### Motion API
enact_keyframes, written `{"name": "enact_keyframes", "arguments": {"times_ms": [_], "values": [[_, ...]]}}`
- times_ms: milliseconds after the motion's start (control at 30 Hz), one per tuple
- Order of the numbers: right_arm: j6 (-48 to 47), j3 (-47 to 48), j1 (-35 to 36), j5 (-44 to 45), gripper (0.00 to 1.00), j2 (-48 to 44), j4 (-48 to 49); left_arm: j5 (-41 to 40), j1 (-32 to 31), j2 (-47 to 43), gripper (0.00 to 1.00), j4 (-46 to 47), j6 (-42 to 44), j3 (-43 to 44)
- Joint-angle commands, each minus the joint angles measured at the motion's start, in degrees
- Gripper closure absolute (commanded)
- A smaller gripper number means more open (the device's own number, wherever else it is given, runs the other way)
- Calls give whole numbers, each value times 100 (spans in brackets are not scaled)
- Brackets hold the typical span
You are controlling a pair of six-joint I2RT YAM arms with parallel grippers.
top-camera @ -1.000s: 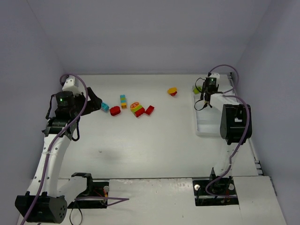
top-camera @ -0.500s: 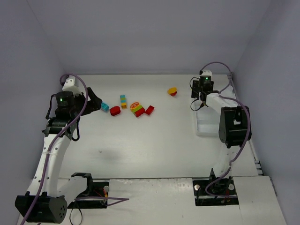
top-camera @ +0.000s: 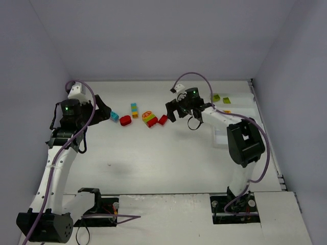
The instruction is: Sort the legos into containers by color
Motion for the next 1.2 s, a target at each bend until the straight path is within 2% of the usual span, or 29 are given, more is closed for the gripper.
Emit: {"name": "enact_keyframes", "arguments": {"times_ms": [0,200,367,700,800,900,967,1100,1167], "values": [[-564,195,-8,-942,0,254,-135,35,-33,-55,22,294,-10,156],[-1171,784,326,-978,0,878,-654,35,-33,-37,22,294,-2,165],[-1198,1004,431,-829,0,1222,-663,18,-42,-37,22,294,-2,165],[-1303,1382,651,49,1,1731,-637,9,-42,-46,22,294,7,165],[-1295,1417,651,59,5,1837,-602,18,-42,-37,22,294,16,165],[-1277,1408,651,33,19,1846,-566,26,-42,-37,22,294,7,165],[-1242,1365,651,50,46,1785,-549,26,-42,-54,22,294,7,165],[-1102,1049,599,252,74,1460,-391,35,-42,-63,22,294,7,156],[-882,673,493,428,83,1101,-119,44,-50,-63,22,294,-1,165]]}}
